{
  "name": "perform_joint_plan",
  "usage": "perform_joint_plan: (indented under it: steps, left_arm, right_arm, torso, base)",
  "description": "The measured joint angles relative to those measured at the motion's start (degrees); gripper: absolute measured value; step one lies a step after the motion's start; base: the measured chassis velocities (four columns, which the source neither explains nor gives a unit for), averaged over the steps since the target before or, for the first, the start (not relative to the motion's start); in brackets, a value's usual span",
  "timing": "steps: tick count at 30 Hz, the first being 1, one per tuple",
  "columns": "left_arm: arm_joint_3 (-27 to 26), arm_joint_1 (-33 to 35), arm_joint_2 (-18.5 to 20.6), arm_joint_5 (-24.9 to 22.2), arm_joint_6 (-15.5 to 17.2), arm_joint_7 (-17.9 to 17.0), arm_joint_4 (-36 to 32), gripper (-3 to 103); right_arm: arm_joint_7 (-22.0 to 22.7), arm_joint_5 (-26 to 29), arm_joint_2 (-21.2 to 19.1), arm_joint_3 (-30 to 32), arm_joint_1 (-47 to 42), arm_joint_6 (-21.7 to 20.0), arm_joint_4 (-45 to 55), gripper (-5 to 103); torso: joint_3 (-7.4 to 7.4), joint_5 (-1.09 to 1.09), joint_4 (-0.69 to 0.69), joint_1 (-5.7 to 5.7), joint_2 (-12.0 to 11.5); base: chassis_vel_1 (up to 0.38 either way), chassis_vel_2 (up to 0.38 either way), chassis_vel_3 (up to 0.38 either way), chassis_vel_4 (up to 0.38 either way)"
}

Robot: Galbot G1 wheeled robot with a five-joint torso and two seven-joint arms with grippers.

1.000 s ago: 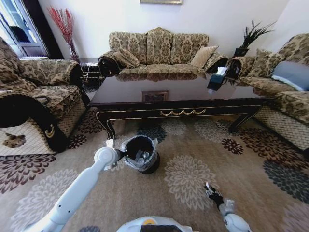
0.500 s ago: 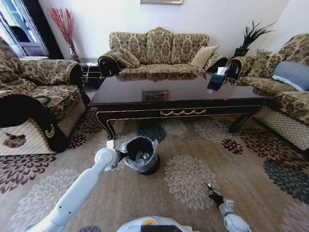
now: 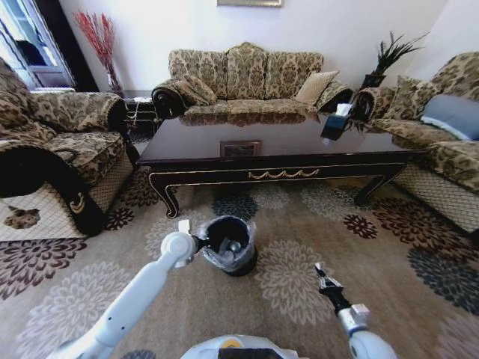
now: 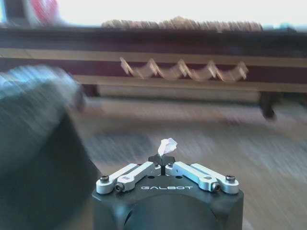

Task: Move to the front of the table and pick up the trash from the floor, then place it into the trash bin.

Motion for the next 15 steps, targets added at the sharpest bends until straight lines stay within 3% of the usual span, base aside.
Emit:
perform_joint_plan:
  steps: [6,15]
  left_arm:
    - [3.6,0.7,-0.9,1.9,0.0,-0.3,-0.9,0]
    - [9.0,0.7,-2.7,4.4,0.0,-0.8,-1.4,0]
  right_arm:
    - [1.1,-5.8,1.1,-2.8,-4.0,-1.2,15.5,0]
    - [1.7,-11.6,-1.0,-8.2,-4.1,-2.8,21.2,0]
  torso:
    - [0.01,-0.01,0.03,0.0,0.0]
    - [0.01,0.01,0.02,0.0,0.0]
  base:
    - [0.0,0.0,0.0,0.0]
    - [0.0,0.0,0.0,0.0]
